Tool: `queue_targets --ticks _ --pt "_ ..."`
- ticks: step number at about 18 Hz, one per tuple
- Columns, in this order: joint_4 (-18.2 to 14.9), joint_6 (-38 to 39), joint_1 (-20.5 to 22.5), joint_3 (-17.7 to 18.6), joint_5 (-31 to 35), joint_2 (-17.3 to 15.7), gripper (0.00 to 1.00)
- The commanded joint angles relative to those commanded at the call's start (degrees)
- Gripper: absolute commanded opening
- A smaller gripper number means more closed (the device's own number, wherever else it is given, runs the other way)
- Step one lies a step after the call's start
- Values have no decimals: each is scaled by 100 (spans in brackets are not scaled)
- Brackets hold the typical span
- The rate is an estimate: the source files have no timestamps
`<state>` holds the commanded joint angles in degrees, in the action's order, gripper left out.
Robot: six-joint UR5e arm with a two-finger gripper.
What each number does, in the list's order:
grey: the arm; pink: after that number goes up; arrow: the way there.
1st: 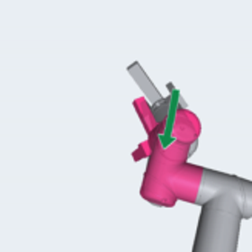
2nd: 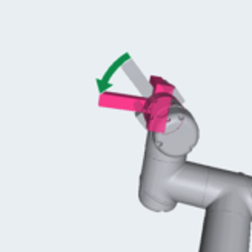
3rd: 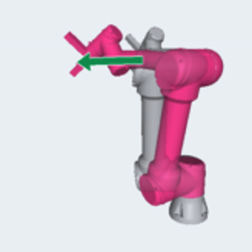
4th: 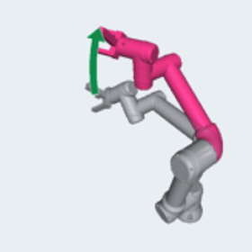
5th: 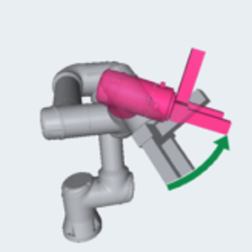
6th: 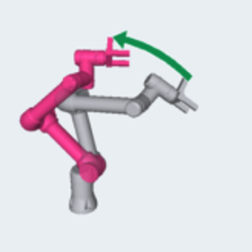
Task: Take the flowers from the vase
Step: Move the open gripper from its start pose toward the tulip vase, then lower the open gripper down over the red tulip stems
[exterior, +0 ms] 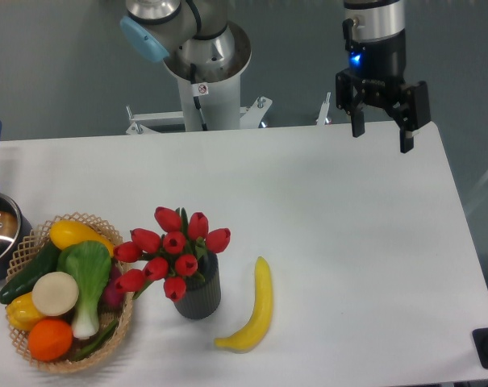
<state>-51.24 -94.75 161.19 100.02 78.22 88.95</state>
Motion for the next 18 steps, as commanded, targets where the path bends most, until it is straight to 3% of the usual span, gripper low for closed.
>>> queue_targets --ticks 10,15,18 --pt "18 526 -246 96 -70 18 100" --pt "422 1623 -422 562 -315 -9 100" --pt "448 1740 -431 852 -614 -17 100"
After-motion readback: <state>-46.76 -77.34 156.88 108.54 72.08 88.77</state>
